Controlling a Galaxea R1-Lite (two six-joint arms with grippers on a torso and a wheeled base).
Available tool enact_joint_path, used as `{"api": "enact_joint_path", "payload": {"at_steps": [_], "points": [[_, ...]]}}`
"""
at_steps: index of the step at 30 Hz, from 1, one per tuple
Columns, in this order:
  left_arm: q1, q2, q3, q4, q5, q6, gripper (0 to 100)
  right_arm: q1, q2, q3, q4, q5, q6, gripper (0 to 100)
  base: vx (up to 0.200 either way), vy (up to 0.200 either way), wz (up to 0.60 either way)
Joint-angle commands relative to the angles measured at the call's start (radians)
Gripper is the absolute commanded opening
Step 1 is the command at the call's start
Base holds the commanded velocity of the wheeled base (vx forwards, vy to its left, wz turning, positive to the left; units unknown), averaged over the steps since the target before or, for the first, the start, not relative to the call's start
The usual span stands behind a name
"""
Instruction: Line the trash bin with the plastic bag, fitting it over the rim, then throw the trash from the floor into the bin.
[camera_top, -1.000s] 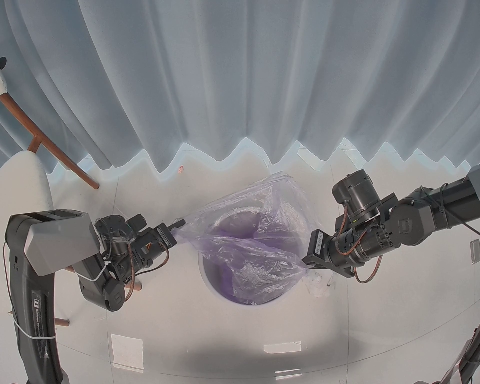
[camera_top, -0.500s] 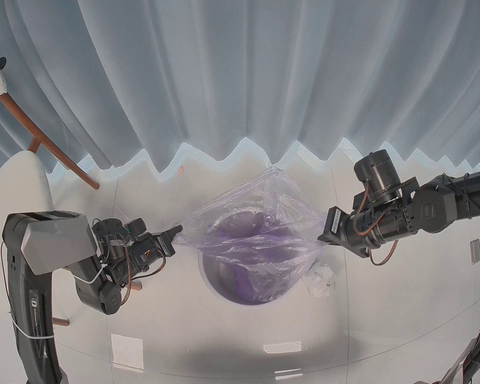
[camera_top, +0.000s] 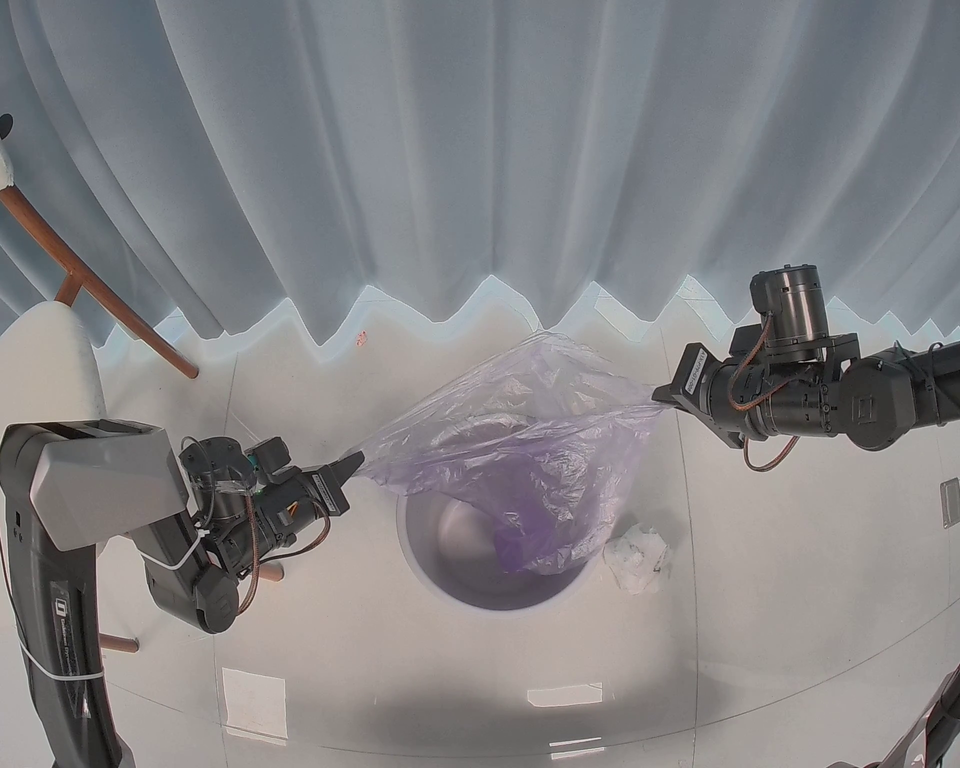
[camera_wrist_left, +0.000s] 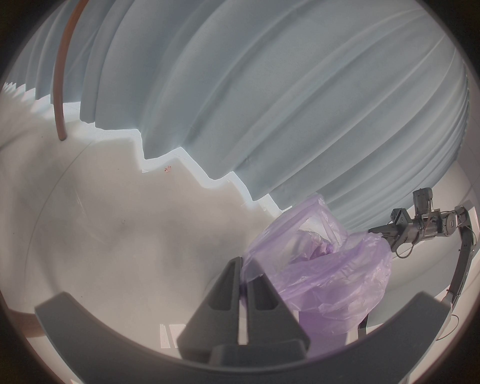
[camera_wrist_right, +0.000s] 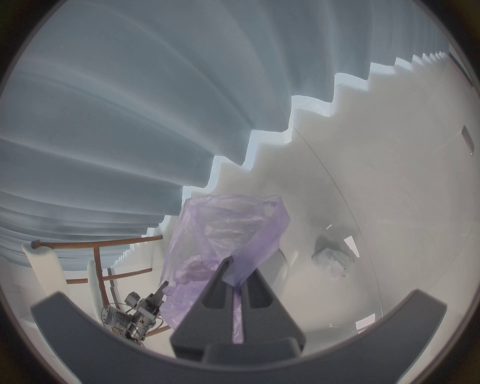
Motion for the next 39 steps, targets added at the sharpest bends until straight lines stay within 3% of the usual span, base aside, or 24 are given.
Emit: {"api": "enact_joint_path", "payload": {"at_steps": [1,8,21,27,39], "points": [[-0.002,0.021,-0.019,0.001,0.010,-0.012,0,-0.038,0.084,-0.007,-0.059,0.004,-0.003,0,0.000,0.000,0.00],[0.002,0.071,-0.039,0.001,0.054,-0.014,0,-0.075,0.196,0.024,-0.240,0.004,-0.005,0,0.000,0.000,0.00],[-0.004,0.100,-0.024,0.019,0.054,-0.014,0,-0.081,0.222,0.138,-0.251,0.024,-0.005,0,0.000,0.000,0.00],[-0.021,0.076,0.045,0.059,0.034,-0.014,0,-0.081,0.202,0.248,-0.251,0.039,-0.013,0,0.000,0.000,0.00],[-0.036,0.056,0.088,0.142,0.028,-0.006,0,-0.069,0.144,0.392,-0.254,0.122,-0.026,0,0.000,0.000,0.00]]}}
